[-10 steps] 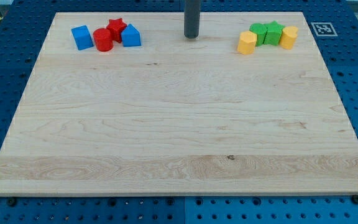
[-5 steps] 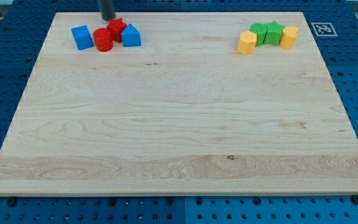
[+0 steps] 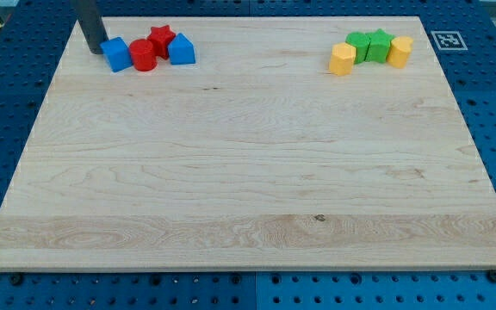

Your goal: Push the blue cube slightly down

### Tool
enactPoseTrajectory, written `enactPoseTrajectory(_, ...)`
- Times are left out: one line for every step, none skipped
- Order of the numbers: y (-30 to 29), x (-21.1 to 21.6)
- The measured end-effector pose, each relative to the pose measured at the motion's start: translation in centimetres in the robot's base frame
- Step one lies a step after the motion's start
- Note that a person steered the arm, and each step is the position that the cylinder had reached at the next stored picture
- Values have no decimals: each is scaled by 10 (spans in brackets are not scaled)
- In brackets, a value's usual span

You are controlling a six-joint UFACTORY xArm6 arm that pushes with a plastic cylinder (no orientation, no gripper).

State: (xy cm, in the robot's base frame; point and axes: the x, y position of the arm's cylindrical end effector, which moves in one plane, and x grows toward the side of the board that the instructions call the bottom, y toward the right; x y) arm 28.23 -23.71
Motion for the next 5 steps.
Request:
enactPoseTrajectory(0, 8)
enactPoseTrajectory(-14, 14)
enactPoseTrajectory(-6, 0)
enactPoseTrajectory(12, -23)
enactPoseTrajectory(33, 17)
